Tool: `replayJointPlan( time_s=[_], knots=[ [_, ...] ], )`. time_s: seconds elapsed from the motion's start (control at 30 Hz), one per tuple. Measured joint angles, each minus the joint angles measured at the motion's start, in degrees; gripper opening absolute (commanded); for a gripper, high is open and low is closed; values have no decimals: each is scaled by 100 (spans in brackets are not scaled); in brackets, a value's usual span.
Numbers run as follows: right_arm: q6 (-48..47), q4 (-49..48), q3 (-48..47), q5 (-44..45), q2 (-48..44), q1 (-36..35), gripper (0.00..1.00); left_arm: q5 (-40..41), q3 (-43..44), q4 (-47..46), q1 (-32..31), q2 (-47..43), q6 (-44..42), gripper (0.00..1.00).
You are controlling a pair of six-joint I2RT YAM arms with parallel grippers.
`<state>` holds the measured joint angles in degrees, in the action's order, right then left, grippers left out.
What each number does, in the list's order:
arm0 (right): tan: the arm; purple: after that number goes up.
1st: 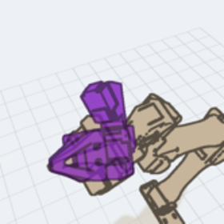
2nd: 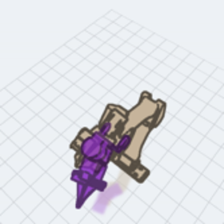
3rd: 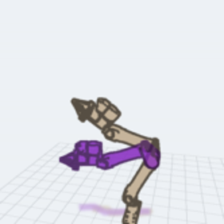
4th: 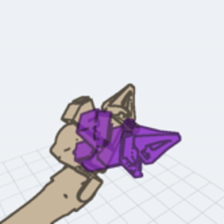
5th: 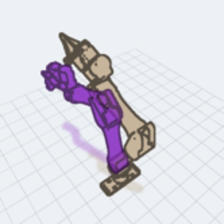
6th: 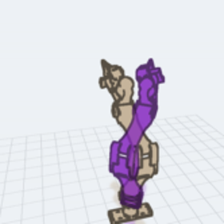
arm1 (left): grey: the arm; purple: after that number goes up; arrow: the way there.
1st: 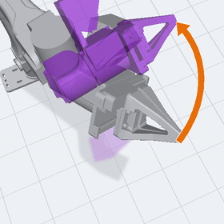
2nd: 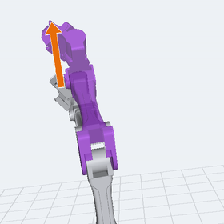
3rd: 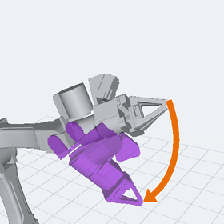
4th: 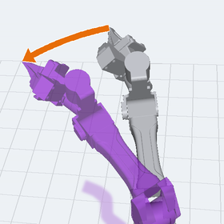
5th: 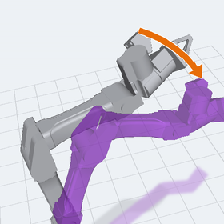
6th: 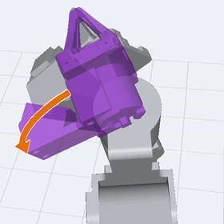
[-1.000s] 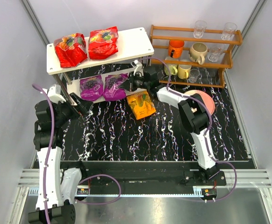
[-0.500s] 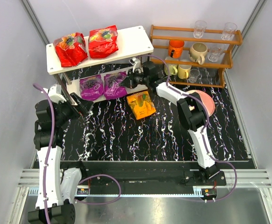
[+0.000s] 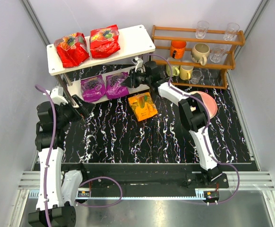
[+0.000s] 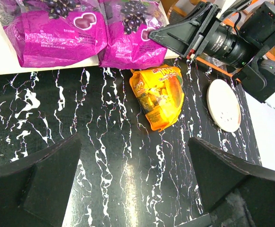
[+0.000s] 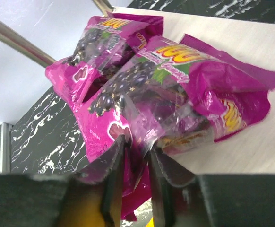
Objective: Place and organize the candy bags onto the shelf
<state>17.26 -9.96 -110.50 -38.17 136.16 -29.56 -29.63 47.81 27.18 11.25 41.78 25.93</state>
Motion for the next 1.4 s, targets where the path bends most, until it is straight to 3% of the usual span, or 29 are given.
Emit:
replayJointPlan(
  time_s=[0.13,0.33,0.43,0.57,0.9,1.27,1.33,1.4],
  knots=[
    [46,-52,-101,199,70,0,61,-15,-9,-35,0,26,2,99],
    [109,-278,7,457,59,0,69,-20,-11,-33,0,33,2,99],
    [223,-538,439,625,-83,2,79,-22,-11,-35,0,33,2,99],
    [310,-850,1152,1003,-365,4,85,-26,-11,-33,0,33,2,99],
    [614,-1696,2170,1541,-1093,-28,86,-24,-11,42,0,-61,-9,99],
    [1005,-2015,2883,2271,-1652,-105,63,-22,-76,63,-4,-232,-22,99],
    [1010,-1952,2883,2430,-1663,-170,64,-22,-83,61,-4,-232,-22,99],
    [1005,-1860,2986,2623,-1757,-249,73,-22,-87,61,-4,-232,-22,99]
  ],
)
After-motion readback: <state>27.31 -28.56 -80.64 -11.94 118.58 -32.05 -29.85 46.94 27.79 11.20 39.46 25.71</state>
